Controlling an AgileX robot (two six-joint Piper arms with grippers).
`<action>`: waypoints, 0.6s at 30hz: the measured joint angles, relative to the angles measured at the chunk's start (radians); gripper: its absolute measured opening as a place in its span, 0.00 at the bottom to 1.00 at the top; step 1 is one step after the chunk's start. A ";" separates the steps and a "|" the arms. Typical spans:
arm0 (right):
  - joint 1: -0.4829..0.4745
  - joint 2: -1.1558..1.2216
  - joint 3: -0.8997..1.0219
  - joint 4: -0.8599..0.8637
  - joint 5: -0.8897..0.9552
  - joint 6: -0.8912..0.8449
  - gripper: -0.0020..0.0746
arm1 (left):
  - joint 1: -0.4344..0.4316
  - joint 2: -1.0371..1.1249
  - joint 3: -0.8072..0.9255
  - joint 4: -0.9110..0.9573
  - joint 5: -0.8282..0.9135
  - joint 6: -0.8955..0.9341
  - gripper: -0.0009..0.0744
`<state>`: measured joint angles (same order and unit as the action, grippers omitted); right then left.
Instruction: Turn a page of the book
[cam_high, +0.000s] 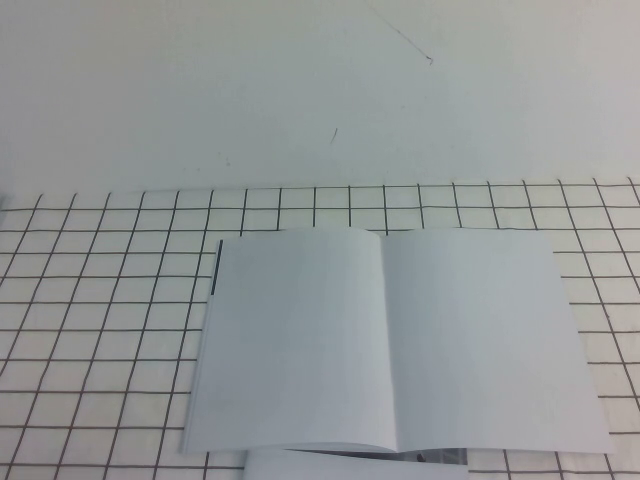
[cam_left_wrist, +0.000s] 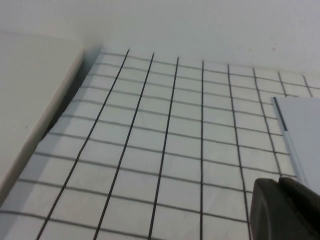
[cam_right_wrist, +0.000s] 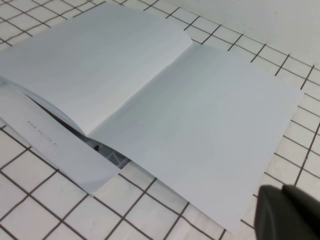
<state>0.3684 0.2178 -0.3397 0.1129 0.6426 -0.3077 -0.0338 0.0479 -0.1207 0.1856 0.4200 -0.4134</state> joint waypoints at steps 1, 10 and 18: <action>0.000 0.000 0.000 0.000 0.000 0.000 0.03 | 0.021 -0.020 0.040 -0.012 -0.018 0.000 0.01; 0.000 0.000 0.000 0.000 0.000 0.000 0.03 | 0.059 -0.058 0.138 -0.027 -0.060 0.063 0.01; 0.000 0.000 0.000 0.006 0.000 0.000 0.03 | 0.059 -0.058 0.138 -0.108 -0.068 0.267 0.01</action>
<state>0.3684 0.2178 -0.3397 0.1185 0.6426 -0.3077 0.0252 -0.0098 0.0170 0.0777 0.3521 -0.1469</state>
